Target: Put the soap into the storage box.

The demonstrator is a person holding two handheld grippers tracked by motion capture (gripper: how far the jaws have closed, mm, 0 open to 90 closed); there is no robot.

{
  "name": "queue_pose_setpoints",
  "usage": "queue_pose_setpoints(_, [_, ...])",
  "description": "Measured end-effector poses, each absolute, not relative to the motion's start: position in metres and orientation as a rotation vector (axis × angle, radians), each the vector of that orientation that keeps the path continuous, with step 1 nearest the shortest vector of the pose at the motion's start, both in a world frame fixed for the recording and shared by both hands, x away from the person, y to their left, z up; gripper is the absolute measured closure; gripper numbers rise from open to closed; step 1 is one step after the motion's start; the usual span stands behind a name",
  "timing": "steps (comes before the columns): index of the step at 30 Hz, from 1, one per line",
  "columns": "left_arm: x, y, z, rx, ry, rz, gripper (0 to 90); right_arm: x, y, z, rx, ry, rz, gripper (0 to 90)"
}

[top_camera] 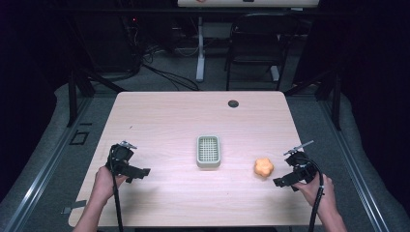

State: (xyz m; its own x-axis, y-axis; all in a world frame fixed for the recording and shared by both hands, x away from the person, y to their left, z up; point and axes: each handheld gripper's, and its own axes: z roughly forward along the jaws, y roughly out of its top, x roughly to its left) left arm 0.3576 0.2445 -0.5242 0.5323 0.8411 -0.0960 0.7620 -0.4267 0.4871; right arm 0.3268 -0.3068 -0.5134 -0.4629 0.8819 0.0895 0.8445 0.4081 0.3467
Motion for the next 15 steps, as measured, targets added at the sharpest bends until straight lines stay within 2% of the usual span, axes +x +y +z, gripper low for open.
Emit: queue_pose_setpoints(15, [0.358,0.245,-0.525,2.297,1.305,0.221,0.0,0.338,-0.294,-0.505,1.514,2.592,0.516,0.0])
